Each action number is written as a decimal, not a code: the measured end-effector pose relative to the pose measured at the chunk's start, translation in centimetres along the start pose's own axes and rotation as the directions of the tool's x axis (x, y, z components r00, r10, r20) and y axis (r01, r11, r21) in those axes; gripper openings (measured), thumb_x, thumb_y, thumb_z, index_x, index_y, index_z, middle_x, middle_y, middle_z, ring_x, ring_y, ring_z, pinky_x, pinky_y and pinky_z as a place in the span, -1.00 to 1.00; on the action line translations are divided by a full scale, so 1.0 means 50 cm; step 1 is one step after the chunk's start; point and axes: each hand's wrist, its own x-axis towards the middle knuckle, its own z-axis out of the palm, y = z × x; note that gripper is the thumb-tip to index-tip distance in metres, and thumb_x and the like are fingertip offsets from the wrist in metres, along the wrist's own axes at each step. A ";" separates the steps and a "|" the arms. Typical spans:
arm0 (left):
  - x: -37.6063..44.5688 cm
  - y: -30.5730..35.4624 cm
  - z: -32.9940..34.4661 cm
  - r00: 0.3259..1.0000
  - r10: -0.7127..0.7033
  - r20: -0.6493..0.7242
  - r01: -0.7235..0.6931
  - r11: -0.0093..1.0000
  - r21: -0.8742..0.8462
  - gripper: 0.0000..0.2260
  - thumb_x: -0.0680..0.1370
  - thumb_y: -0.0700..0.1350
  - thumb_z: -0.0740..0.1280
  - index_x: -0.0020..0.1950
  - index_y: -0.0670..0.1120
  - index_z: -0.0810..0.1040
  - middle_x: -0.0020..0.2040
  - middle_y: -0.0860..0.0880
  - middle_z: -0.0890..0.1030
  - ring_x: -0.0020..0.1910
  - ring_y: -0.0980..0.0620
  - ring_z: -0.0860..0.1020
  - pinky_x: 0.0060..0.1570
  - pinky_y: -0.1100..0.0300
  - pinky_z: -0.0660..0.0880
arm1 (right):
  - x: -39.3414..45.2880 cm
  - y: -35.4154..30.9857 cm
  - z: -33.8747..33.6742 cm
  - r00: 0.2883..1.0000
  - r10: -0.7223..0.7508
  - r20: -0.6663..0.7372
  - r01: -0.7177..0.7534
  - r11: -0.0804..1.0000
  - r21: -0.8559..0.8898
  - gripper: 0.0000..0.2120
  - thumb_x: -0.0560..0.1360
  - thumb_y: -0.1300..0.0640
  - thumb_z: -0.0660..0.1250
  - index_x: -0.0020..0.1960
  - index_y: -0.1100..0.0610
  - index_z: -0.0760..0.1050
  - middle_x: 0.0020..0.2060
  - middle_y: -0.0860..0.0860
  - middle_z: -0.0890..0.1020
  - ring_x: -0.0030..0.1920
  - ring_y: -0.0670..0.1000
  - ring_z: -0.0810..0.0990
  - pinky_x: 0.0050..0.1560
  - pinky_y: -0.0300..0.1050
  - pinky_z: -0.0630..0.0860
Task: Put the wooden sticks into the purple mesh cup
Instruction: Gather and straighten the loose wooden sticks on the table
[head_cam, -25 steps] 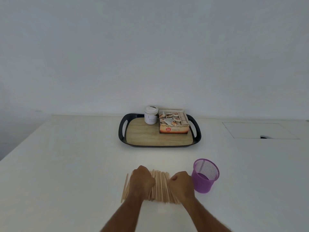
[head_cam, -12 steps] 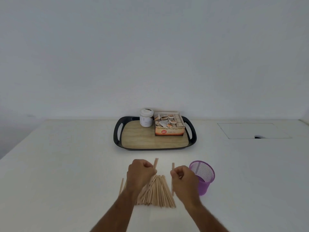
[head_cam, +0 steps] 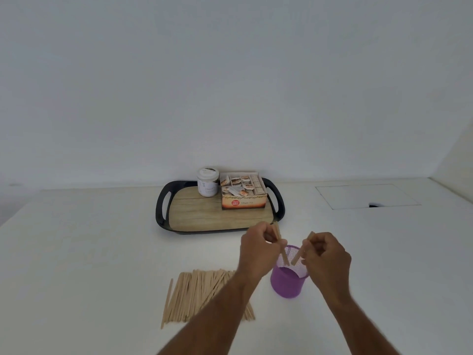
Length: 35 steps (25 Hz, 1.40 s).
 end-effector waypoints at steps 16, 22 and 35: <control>0.010 -0.060 -0.031 0.997 -0.032 0.066 0.022 0.990 0.139 -0.83 0.45 -0.10 0.54 -0.01 -0.08 0.66 -0.17 0.02 0.69 -0.23 0.10 0.68 -0.12 0.14 0.67 | -0.030 0.008 0.030 0.977 -0.212 0.006 0.211 0.972 -0.103 -0.89 0.41 0.22 0.47 -0.06 0.11 0.66 -0.21 -0.06 0.69 -0.29 -0.11 0.61 -0.24 -0.28 0.52; 0.015 -0.146 -0.149 0.984 -0.181 -0.004 0.163 0.876 0.455 -0.87 0.41 -0.05 0.56 -0.14 -0.02 0.66 -0.20 0.10 0.67 -0.25 0.19 0.63 -0.13 0.26 0.58 | -0.105 -0.008 0.126 0.863 -0.126 0.489 0.275 0.930 -0.245 -0.89 0.44 0.02 0.43 -0.08 0.02 0.66 -0.20 -0.12 0.70 -0.24 -0.18 0.61 -0.14 -0.36 0.48; -0.008 -0.223 -0.176 0.941 -0.339 -0.007 0.240 0.653 0.718 -0.81 0.36 -0.13 0.55 -0.08 -0.09 0.65 -0.17 0.01 0.69 -0.20 0.05 0.66 -0.19 0.23 0.56 | -0.141 0.015 0.215 0.792 0.088 0.604 0.237 0.868 -0.436 -0.83 0.44 0.07 0.36 -0.20 0.11 0.69 -0.41 -0.08 0.65 -0.42 -0.13 0.62 -0.37 -0.44 0.43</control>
